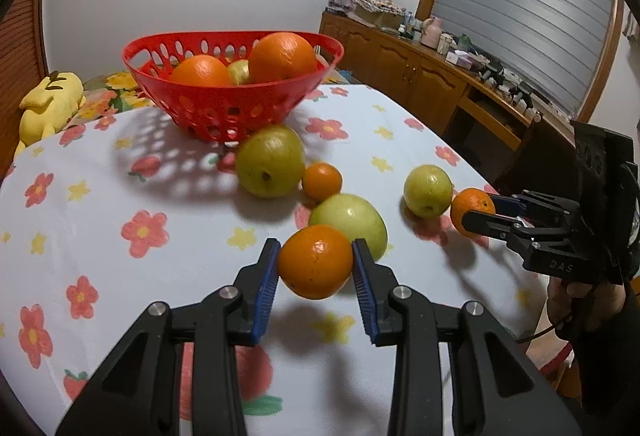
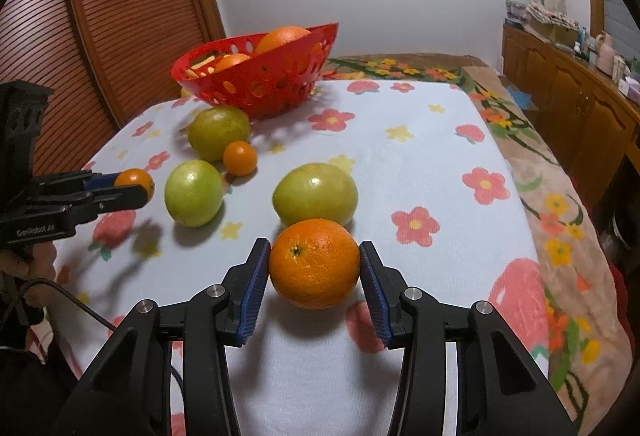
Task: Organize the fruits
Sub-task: 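Grasp a tangerine on the cloth with the left tool while the right tool grasps another tangerine, then carry the tangerine in the left tool to the basket while the right tool releases its tangerine inside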
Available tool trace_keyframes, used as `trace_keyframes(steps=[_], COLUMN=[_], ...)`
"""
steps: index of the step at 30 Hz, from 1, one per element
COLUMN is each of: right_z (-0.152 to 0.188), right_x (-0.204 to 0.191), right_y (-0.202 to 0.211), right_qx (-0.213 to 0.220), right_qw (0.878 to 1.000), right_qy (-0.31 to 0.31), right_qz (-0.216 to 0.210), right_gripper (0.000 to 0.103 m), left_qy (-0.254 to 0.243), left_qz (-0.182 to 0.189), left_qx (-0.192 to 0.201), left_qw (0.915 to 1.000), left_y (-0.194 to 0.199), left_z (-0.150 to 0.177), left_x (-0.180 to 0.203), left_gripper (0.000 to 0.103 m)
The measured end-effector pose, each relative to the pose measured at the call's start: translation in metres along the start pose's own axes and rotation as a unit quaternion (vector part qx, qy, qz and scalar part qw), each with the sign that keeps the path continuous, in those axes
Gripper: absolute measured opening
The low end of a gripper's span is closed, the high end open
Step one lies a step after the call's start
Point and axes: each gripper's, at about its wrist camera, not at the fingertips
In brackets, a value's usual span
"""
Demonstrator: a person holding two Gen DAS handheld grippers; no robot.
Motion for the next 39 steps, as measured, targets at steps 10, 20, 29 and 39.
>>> trace_keyframes(steps=[10, 20, 29, 39], right_z=[-0.013, -0.023, -0.039, -0.068], right_x=[-0.008, -0.013, -0.019, -0.033], right_y=[0.007, 0.010, 0.010, 0.004], right_qx=[0.010, 0.014, 0.022, 0.030], right_qw=[1.000, 1.000, 0.999, 0.998], right_qy=[0.014, 0.025, 0.034, 0.055], right_qz=[0.000, 0.000, -0.007, -0.019], right_gripper=[0.045, 0.045, 0.045, 0.045], left_qy=[0.010, 0.014, 0.016, 0.013], left_qz=[-0.008, -0.014, -0.024, -0.031], left_qx=[0.022, 0.039, 0.050, 0.059], left_qw=[0.9997, 0.9990, 0.9983, 0.9977], left_y=[0.016, 0.027, 0.034, 0.037], left_z=[-0.007, -0.015, -0.022, -0.040], left_x=[-0.009, -0.016, -0.023, -0.031], left_gripper=[0.034, 0.034, 0.034, 0.034])
Point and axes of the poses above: each gripper's, at about its wrist camera, not at the fingertips, and y roughly against the way its jaws point, x to its right, z to its underside, and after that the axes turned 7 degrees about -x, right-handed
